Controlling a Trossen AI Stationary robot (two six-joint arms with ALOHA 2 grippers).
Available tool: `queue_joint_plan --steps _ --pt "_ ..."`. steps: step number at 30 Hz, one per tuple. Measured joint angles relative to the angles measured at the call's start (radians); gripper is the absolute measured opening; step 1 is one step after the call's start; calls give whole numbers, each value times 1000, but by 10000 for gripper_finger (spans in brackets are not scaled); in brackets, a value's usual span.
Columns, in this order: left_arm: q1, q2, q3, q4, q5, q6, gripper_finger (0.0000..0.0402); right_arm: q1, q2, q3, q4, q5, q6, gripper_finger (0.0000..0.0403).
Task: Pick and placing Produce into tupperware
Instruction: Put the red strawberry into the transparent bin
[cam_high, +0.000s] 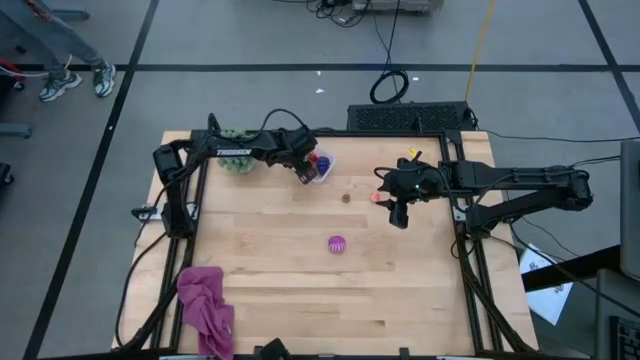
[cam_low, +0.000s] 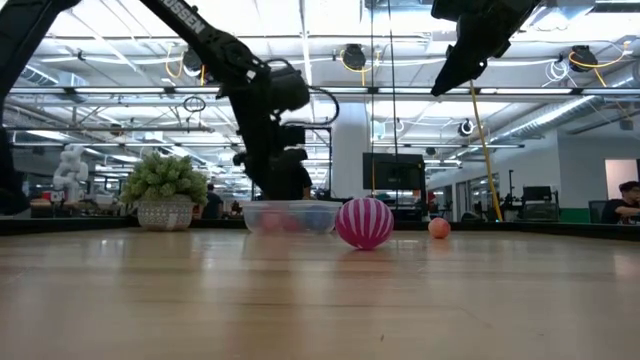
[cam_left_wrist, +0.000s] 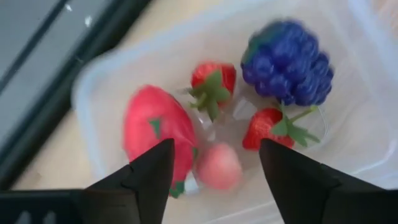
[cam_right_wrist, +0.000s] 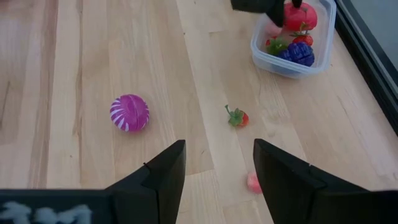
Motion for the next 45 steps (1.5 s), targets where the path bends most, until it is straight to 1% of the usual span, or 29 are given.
queue_joint_plan --steps 5,7,9,12,16,21,27,31,36,40,45 --pt "0 -93 0 15 -19 19 262 0 0 0 -1 0 0 180" --pt "-8 -143 0 22 11 -3 266 0 0 0 -1 0 0 180" --pt "-25 -187 0 23 73 -38 265 0 0 0 0 0 0 180" --pt "-84 -222 2 27 168 -79 260 0 0 0 0 0 0 180" --pt "-204 -223 1 31 165 -71 252 0 0 0 3 0 -5 180" --pt "-337 -166 0 85 82 -23 251 0 0 0 2 0 -4 180" --pt "-396 -65 0 152 57 -28 251 -9 0 0 2 3 -5 180" --pt "-393 -6 0 209 56 -29 250 -37 0 0 2 6 -34 180" --pt "-375 44 24 197 55 -22 250 -105 0 0 -1 9 -61 180" --pt "-353 80 78 203 54 9 251 -166 0 0 -1 9 -83 180" --pt "-334 178 190 186 53 66 250 -217 0 0 -1 8 -83 180"
